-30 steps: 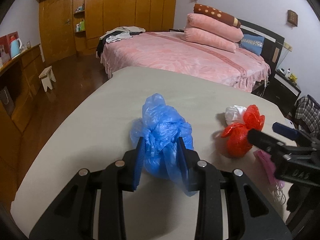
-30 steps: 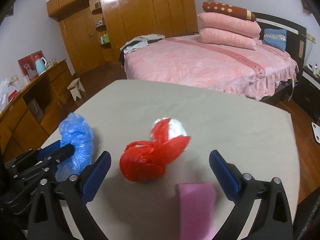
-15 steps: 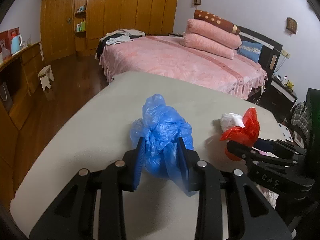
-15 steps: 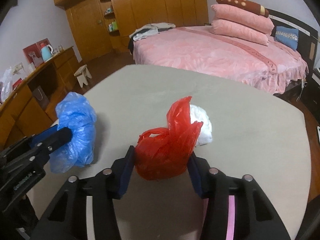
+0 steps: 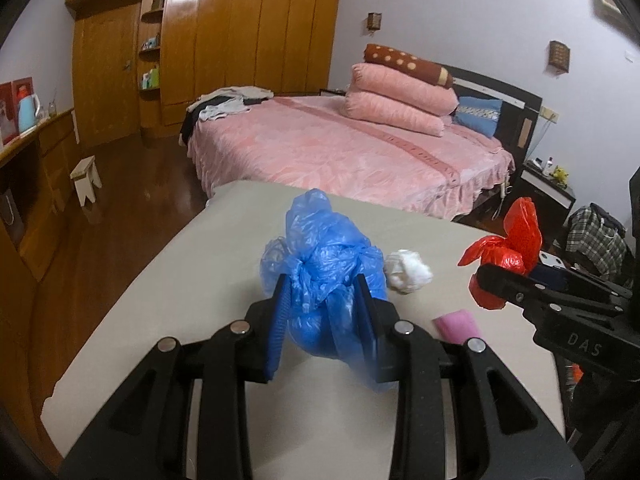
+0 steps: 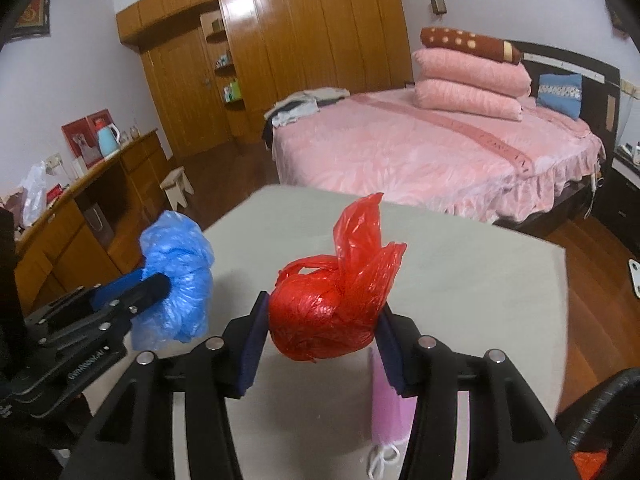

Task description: Collect trash

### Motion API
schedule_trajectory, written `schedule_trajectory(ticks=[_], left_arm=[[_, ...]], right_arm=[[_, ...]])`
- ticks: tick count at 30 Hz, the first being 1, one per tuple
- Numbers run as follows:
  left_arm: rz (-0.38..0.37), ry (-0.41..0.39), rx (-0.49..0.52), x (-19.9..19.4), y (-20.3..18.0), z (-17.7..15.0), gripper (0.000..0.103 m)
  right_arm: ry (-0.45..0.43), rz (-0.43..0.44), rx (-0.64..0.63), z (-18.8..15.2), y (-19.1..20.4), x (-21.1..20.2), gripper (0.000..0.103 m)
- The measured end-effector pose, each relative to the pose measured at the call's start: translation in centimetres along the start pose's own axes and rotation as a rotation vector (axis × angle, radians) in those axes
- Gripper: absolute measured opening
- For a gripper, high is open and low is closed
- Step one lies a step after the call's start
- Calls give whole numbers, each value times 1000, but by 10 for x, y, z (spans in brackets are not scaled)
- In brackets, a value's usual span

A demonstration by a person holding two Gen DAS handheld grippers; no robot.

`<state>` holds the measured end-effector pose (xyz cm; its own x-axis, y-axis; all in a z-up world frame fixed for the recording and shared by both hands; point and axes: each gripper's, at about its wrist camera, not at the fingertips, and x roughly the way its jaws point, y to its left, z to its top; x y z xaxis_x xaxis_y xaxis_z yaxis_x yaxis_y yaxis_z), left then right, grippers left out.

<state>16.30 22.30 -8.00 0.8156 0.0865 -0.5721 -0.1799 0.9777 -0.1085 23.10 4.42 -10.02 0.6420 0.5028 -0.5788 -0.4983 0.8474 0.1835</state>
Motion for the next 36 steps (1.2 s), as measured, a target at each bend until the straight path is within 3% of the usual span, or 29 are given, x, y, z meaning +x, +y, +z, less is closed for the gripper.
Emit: schedule_trajectory(ticks=[7,25,36], left_arm=[[-42,-29,24,-33,-34,2,31],[-216,-50,126,-100,-139,-28,31],[-311,-37,194,-100,-193,-42,31]], right_arm=[[-39,-35,7,-5,-11,-49,50],[-141,-167,98,-51,-77,-185,50],[-158,-282,167,-80,-127,-229,50]])
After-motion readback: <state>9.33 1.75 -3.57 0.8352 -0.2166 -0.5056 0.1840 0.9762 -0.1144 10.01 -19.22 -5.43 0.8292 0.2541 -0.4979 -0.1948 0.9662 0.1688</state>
